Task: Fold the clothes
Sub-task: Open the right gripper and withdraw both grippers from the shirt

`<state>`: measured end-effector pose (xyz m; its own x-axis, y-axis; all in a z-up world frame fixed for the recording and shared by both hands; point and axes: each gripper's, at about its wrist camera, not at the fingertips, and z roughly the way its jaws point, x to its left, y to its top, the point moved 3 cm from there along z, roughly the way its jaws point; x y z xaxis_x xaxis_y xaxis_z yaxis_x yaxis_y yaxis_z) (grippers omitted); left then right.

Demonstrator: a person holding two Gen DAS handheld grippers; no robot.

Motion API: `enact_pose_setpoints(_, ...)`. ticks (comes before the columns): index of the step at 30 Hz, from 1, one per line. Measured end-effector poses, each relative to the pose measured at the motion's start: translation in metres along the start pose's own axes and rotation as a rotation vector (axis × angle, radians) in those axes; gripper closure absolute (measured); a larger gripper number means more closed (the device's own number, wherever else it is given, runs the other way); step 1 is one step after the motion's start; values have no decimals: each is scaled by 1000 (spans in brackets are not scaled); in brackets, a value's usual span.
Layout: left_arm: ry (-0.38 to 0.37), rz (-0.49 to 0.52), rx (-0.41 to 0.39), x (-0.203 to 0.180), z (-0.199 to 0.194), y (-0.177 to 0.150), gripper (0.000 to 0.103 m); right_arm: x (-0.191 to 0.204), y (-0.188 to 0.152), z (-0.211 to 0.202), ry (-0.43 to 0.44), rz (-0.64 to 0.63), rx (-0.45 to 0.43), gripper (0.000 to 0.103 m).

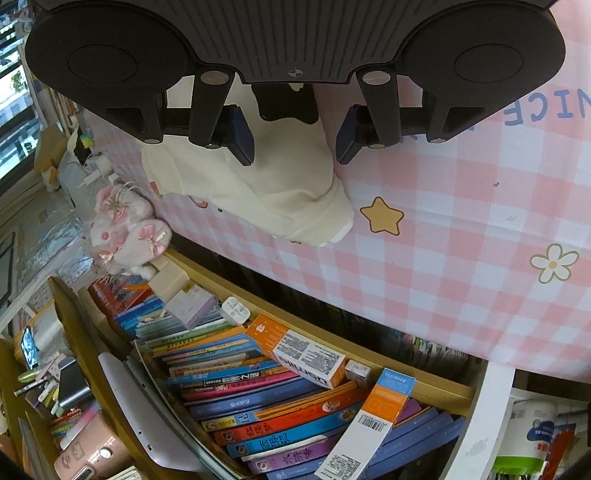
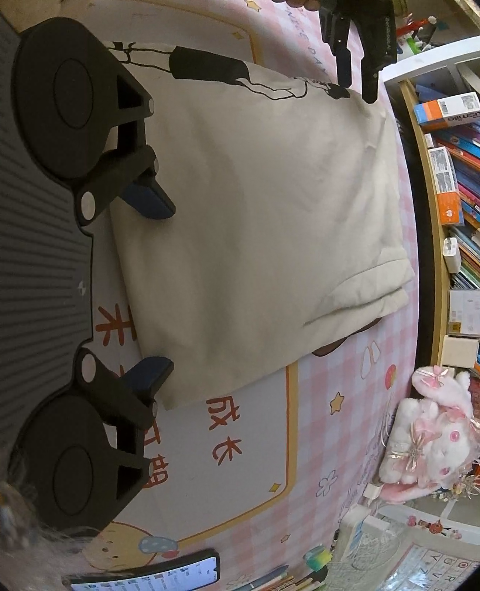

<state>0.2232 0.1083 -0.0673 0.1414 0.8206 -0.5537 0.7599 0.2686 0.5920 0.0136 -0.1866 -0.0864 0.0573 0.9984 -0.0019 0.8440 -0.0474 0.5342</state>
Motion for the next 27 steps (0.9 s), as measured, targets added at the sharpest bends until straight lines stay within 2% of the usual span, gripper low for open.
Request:
enact_pose_setpoints(9,-33,-30,6,4,9,3,55,0,1,3,0,5,6,14)
enact_pose_setpoints(12,-50,-62,-2,7,18,12,55,0,2,4,0,6,9,13)
enact_pose_setpoints(15,-65,-110,9,13,32,23,60,0,2,4,0,5,12,12)
enact_pose_setpoints(17,-76,-128,-3,14,37,30,80,1,2,4,-1,4,14,12)
enact_pose_setpoints(19,-82,-132,-30,14,38,39,84,1,2,4,-1,4,16,12)
enact_pose_setpoints(21,-72,-108,-79,11,33,48,84,1,2,4,1,5,17,11)
enact_pose_setpoints(24,-1,-123,-156,17,21,60,83,1,2,4,2,7,19,11)
enact_pose_setpoints(25,-2,-115,-142,19,21,62,83,1,2,4,3,7,20,11)
enact_pose_setpoints(27,-12,-99,-94,19,22,61,74,2,2,4,2,8,20,11)
